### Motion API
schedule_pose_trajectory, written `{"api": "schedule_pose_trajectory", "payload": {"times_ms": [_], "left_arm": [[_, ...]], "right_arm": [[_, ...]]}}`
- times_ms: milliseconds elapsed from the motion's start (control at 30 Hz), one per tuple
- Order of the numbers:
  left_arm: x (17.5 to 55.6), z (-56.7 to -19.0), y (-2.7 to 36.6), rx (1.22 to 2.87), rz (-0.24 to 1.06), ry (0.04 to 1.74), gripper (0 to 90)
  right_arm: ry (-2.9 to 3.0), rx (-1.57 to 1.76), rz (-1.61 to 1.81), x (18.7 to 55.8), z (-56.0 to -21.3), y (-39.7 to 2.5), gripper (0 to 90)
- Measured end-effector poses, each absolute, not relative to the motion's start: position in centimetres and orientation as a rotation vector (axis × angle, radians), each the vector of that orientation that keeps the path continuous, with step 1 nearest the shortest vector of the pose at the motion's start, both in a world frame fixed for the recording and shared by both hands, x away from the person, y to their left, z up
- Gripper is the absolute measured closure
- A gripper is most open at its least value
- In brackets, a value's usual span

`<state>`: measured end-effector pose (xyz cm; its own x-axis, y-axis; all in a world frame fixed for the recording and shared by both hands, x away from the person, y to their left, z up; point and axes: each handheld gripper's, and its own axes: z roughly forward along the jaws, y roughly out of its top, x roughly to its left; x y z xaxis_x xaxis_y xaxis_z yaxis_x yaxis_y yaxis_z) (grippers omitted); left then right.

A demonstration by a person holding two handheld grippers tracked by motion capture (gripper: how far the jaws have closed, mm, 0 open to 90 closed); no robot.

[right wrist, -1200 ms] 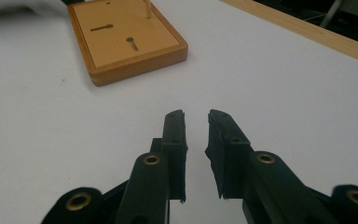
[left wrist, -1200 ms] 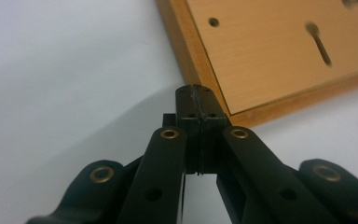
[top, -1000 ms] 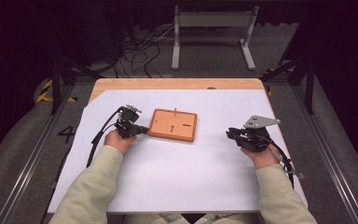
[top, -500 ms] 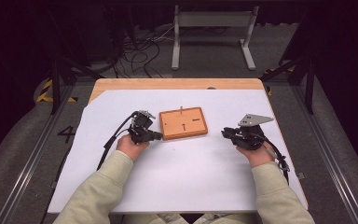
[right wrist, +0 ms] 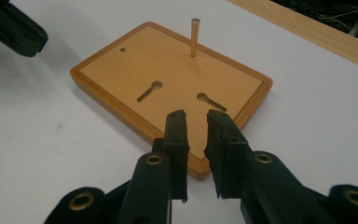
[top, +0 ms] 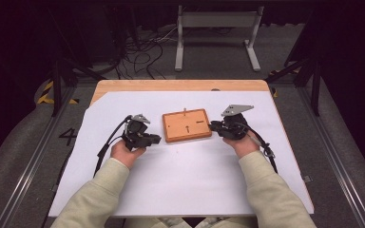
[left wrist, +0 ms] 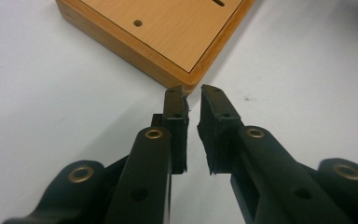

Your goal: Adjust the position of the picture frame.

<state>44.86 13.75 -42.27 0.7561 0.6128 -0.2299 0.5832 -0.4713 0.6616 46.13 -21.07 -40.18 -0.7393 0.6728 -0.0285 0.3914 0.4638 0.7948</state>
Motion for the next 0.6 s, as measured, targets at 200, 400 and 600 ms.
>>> {"api": "schedule_pose_trajectory", "payload": {"times_ms": [200,400,600], "left_arm": [[44.3,-42.0,14.6,2.157,0.071,0.907,77.3],[44.2,-42.1,15.3,2.146,0.092,0.925,75.8],[44.0,-42.3,16.0,2.129,0.088,0.952,74.5]], "right_arm": [[2.373,0.904,1.157,47.6,-40.0,-19.3,76.5],[2.362,0.901,1.142,49.6,-39.8,-16.9,70.8],[2.356,0.907,1.114,51.6,-40.1,-14.8,66.1]]}}
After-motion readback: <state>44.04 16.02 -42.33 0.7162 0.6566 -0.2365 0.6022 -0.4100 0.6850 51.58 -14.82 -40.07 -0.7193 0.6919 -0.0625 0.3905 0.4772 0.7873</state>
